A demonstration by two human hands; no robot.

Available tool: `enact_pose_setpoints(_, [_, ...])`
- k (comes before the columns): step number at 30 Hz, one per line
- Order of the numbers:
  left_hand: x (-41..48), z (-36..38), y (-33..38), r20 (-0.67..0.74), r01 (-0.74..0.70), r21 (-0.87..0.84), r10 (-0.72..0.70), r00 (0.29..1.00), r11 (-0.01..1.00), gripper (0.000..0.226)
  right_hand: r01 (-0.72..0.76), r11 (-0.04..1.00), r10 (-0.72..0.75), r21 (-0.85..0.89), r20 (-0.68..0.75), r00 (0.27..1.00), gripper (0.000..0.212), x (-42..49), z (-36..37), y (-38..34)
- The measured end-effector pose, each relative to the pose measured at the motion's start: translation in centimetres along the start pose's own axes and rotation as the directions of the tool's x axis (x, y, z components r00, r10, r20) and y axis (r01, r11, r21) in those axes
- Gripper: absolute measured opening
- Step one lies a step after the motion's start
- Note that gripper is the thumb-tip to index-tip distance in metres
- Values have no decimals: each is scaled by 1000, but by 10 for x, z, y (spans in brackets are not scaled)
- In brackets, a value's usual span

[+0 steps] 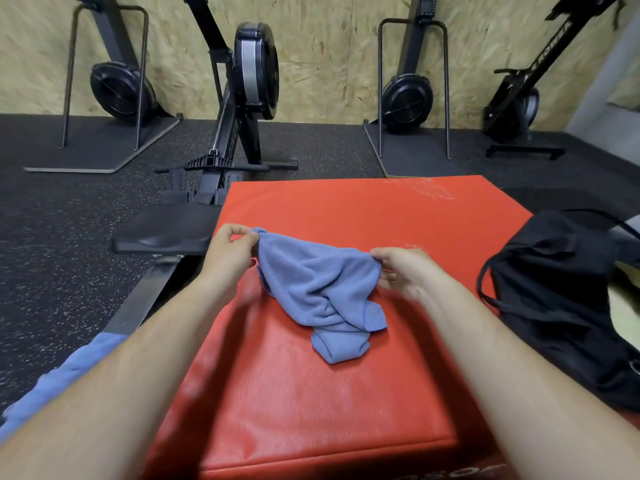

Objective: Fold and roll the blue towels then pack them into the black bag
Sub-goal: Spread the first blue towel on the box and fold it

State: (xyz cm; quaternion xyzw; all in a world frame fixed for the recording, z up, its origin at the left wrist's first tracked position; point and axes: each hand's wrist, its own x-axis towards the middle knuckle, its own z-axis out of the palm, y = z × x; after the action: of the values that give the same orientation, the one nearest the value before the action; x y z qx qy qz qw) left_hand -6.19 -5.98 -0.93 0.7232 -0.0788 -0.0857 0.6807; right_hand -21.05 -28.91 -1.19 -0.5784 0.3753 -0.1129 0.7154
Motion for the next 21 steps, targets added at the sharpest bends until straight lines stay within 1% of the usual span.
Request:
enact_pose_setpoints(2, [-3, 0, 1, -3, 4, -62, -4, 1000, 998, 8, 38, 999, -39, 29, 25, 999, 8, -2, -1, -6])
enact_pose_setpoints(3, [-3, -2, 1, 3, -5, -69, 5, 1000, 998, 8, 33, 999, -32, -3, 72, 997, 12, -4, -2, -5])
enact_pose_setpoints(5, [-3, -8, -1, 37, -30, -42, 31, 999, 999, 9, -26, 991, 50, -134, 177, 983, 22, -12, -4, 0])
enact_pose_setpoints(6, [-2, -11, -2, 57, -37, -20, 38, 998, 999, 8, -45, 980, 85, -192, 209, 974, 23, -15, -5, 1])
enact_pose_setpoints(7, [-1, -14, -3, 71, -40, -2, 40, 997, 999, 7, -40, 974, 90, -223, 219, 972, 23, -17, -6, 0])
enact_pose_setpoints(8, [-1, -17, -3, 80, -42, 13, 40, 996, 999, 6, -10, 974, 59, -225, 214, 975, 22, -18, -8, -3])
enact_pose_setpoints(9, [-1, -19, -2, 85, -43, 25, 41, 996, 999, 4, 44, 978, -3, -203, 201, 980, 19, -19, -10, -8])
enact_pose_setpoints(12, [-1, -24, 8, 81, -75, 19, 73, 994, 997, 6, 249, 963, -237, -101, 117, 965, 12, -22, -22, -26])
enact_pose_setpoints(13, [-2, -26, 13, 73, -100, 11, 99, 992, 995, 9, 307, 946, -300, -103, 80, 951, 10, -24, -27, -29])
enact_pose_setpoints(15, [-6, -30, 25, 46, -157, 11, 156, 987, 988, 12, 405, 900, -407, -158, 26, 913, 8, -33, -35, -33])
enact_pose_setpoints(17, [-13, -36, 38, 24, -210, -10, 210, 977, 978, 13, 476, 851, -490, -221, -10, 872, 7, -47, -41, -37])
enact_pose_setpoints(21, [-28, -45, 78, 34, -284, -20, 285, 958, 959, 11, 541, 815, -559, -209, -36, 828, 8, -77, -45, -65])
